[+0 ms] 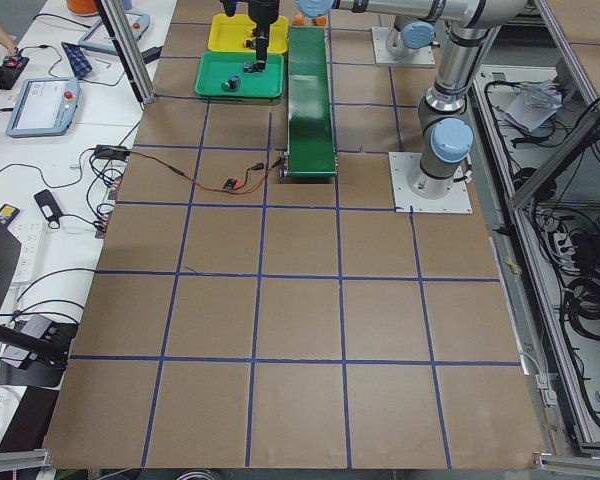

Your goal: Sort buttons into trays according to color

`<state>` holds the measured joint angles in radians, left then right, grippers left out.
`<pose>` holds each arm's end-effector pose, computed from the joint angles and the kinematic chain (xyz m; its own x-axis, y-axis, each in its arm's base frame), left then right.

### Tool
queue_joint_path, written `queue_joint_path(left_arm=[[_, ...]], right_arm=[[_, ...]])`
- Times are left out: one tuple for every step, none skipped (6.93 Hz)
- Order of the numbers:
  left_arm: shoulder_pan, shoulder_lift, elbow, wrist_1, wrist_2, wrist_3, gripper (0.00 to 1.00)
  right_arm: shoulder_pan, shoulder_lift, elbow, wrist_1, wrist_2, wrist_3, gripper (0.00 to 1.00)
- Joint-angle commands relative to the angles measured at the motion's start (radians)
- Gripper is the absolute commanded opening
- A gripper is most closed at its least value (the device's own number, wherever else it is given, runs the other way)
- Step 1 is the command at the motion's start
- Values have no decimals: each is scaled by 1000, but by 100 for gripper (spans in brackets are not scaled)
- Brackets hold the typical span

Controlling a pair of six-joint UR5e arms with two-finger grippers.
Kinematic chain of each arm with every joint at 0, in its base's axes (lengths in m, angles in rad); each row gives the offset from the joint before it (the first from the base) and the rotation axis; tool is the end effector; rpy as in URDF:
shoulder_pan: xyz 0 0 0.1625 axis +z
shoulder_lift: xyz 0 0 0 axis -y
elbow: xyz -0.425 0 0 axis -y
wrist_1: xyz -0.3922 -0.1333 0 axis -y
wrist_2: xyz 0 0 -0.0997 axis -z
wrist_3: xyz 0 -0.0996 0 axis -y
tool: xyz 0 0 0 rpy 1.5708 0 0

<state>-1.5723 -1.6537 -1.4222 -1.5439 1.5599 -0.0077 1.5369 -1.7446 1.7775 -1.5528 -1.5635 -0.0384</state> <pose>-0.1352 -0.5348 0.5218 -0.9999 -0.0052 0.0116 -0.0062 0.9957 -0.0924 0.1200 -0.4173 0.4637 -0.9999 -0.0041 -0.0092 -0.0045 0.9987 0.0506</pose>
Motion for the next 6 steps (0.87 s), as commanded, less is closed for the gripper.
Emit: queue_joint_path(left_arm=[[0,-1,0,1,0,0,100],[0,5,0,-1,0,0,100],[0,0,2,-2,0,0,100],[0,3,2,-2,0,0,100],[-2,3,2,-2,0,-2,100],[0,15,0,-13,0,-2,100]], right_arm=[[0,-1,2,2,-1,0,100],[0,-1,2,3,-1,0,100],[0,-1,2,3,0,0,100],[0,-1,3,3,0,0,100],[0,-1,3,5,0,2,100],[0,-1,3,5,0,2,100]])
